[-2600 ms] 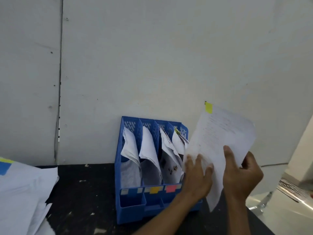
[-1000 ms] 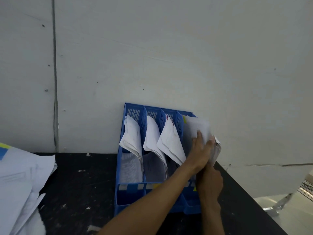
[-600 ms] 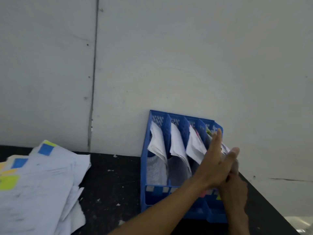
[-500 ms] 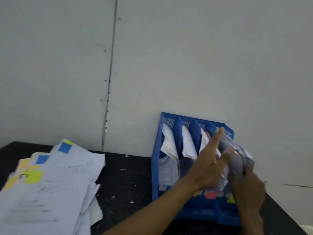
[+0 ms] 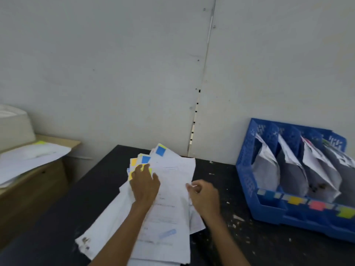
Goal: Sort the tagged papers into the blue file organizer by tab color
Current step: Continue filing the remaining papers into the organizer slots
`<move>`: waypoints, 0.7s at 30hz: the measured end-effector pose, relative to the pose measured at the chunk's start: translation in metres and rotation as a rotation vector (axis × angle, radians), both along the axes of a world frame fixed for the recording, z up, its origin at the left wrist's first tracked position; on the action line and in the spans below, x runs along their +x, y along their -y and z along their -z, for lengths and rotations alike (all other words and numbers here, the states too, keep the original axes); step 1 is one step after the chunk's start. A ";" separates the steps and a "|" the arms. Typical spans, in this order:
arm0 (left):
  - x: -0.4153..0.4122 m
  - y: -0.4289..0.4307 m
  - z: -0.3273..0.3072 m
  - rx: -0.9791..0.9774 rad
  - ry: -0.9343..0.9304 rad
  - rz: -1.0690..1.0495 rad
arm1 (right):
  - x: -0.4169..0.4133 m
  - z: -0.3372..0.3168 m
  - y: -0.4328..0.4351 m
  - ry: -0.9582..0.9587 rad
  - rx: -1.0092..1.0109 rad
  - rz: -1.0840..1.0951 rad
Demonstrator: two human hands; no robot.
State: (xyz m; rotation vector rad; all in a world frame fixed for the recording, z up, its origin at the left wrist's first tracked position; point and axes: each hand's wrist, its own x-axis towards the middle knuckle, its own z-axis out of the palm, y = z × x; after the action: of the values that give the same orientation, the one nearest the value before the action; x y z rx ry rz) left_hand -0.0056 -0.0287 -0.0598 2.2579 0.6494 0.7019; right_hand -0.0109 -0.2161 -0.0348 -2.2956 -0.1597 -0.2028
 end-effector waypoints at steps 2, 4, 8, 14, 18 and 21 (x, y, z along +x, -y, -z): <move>-0.010 -0.024 0.003 0.007 -0.081 -0.041 | -0.012 0.014 -0.036 -0.130 -0.126 0.052; -0.017 -0.041 0.005 -0.061 -0.097 -0.039 | -0.021 0.025 -0.059 -0.148 -0.240 0.117; -0.022 -0.056 0.015 -0.157 -0.006 -0.012 | -0.027 0.036 -0.071 -0.088 -0.217 0.206; -0.024 -0.062 0.013 -0.221 0.141 -0.035 | -0.032 0.044 -0.062 -0.025 0.124 0.185; -0.025 -0.060 0.012 -0.263 0.201 -0.042 | -0.034 0.037 -0.055 -0.030 0.291 0.211; -0.025 -0.061 0.013 -0.280 0.203 -0.045 | -0.033 0.037 -0.052 -0.043 0.316 0.208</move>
State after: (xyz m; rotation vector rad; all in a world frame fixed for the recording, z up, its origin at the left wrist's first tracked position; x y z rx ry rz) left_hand -0.0310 0.0320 -0.0728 1.8931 0.6571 0.7970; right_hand -0.0438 -0.1638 -0.0716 -1.9971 0.1274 -0.2648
